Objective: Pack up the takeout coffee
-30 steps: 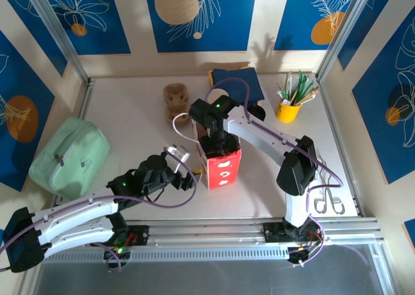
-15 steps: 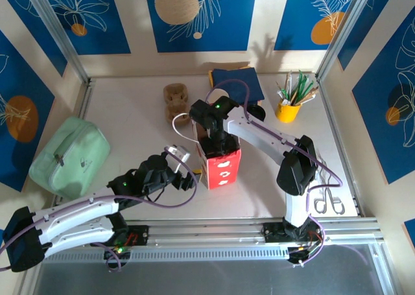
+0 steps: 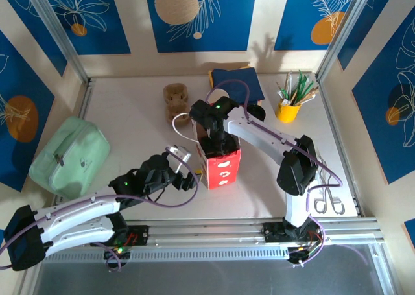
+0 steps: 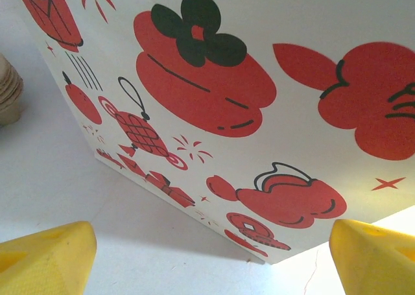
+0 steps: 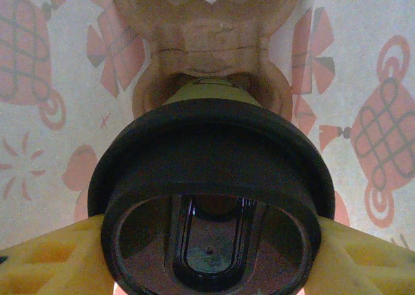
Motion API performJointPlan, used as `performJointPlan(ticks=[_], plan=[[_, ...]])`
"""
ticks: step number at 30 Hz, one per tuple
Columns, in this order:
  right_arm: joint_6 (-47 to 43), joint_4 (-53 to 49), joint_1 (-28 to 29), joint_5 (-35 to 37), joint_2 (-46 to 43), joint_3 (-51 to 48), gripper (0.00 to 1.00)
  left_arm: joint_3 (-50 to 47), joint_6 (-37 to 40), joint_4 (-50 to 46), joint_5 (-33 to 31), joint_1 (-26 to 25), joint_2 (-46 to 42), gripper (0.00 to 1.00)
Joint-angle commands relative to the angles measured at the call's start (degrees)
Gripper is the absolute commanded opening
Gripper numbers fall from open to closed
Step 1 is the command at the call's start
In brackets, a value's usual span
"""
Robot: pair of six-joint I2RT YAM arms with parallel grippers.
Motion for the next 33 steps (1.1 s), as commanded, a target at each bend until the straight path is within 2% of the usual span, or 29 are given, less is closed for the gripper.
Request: performJointPlan(ticks=[1,18,33], plan=[[-0.2,0.3,-0.2,-1.6,-2.3,-0.8,0.6,1.3,0.2,0.9,-0.3,-0.4,0.0,0.93],[-0.6,2.7,-0.4,-2.0,-2.2,-2.5,0.6,0.1,0.1,-1.1,-2.3,-0.5,-4.3,0.92],[-0.1,3.8,-0.1,-1.7,-2.1,-4.2,0.6,-0.2,-0.5,-1.1,-2.2,-0.4,-4.4,0.93]])
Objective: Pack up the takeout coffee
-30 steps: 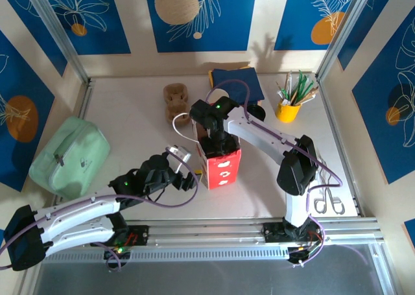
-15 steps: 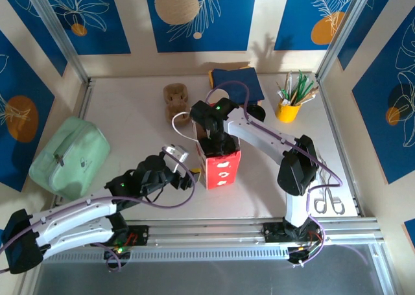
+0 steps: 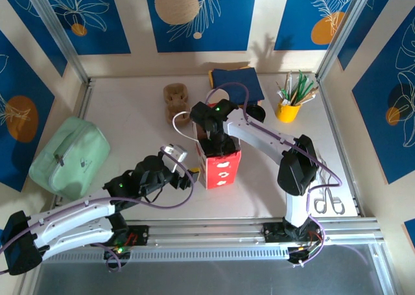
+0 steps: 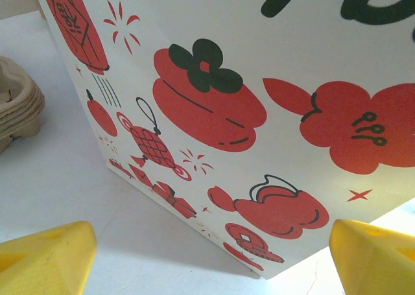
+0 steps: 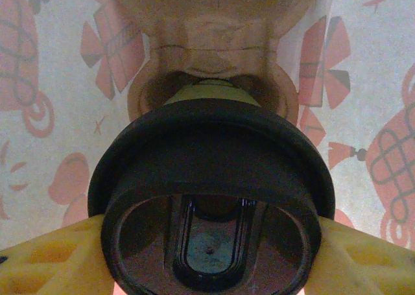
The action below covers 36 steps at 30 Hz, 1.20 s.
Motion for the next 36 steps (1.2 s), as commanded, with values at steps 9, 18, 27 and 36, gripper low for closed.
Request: performJointPlan(ticks=[9,18,27,36], plan=[[0.1,0.3,0.0,-0.8,-1.6,-1.2,0.6,-0.3,-0.6,0.2,-0.5,-0.4,-0.3,0.92],[0.1,0.7,-0.2,-0.9,-1.4,-1.7,0.6,-0.5,-0.7,0.4,-0.5,-0.4,-0.2,0.92],[0.1,1.7,-0.4,-1.1,-1.4,-2.7,0.6,-0.3,-0.7,0.6,-0.4,-0.4,0.2,0.93],[0.2,3.0,-0.5,-1.2,-0.9,-3.9,0.6,-0.5,-0.7,0.4,-0.7,-0.4,0.0,0.92]])
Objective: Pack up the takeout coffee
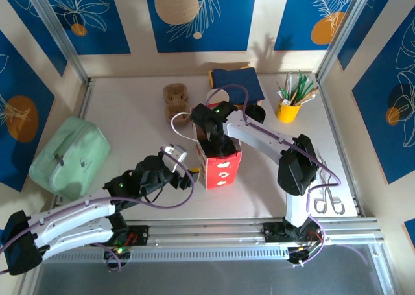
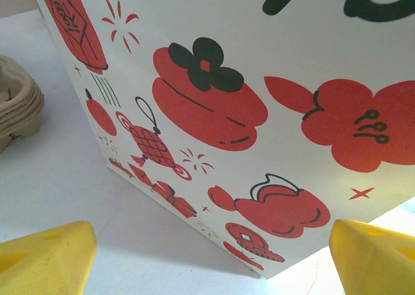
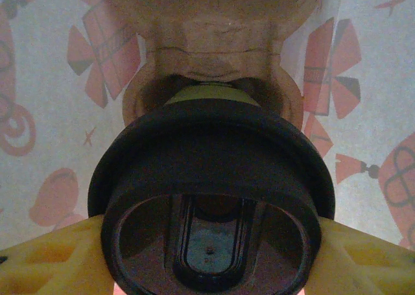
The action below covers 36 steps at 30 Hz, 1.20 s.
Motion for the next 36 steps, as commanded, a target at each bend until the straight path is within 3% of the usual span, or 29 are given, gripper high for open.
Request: performJointPlan(ticks=[1,36], plan=[[0.1,0.9,-0.3,-1.1,-0.8,-1.7,0.6,-0.5,-0.7,0.4,-0.6,-0.4,-0.2,0.93],[-0.1,2.9,-0.4,-1.9,1.9,-3.2,0.6,0.3,0.0,0.3,-0.7,-0.4,0.6,0.93]])
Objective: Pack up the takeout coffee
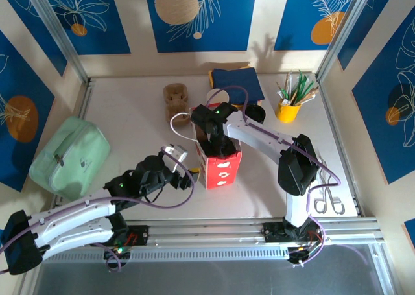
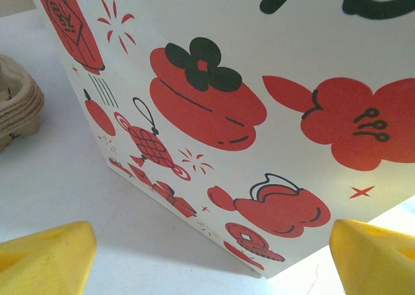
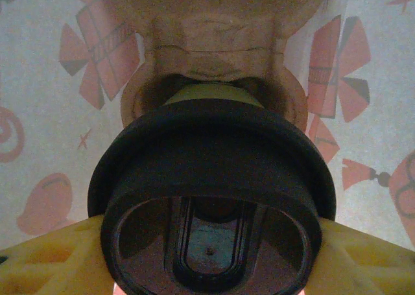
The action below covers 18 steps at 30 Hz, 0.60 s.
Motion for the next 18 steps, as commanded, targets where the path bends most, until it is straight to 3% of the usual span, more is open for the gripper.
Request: performJointPlan(ticks=[1,18], plan=[[0.0,1.7,-0.2,-1.1,1.8,-1.8,0.61,0.3,-0.1,0.3,-0.6,-0.4,0.4,0.93],[0.2,1.0,-0.8,-0.7,2.8,-0.6,0.61,1.6,0.0,0.2,0.2,-0.4,1.3,0.93]])
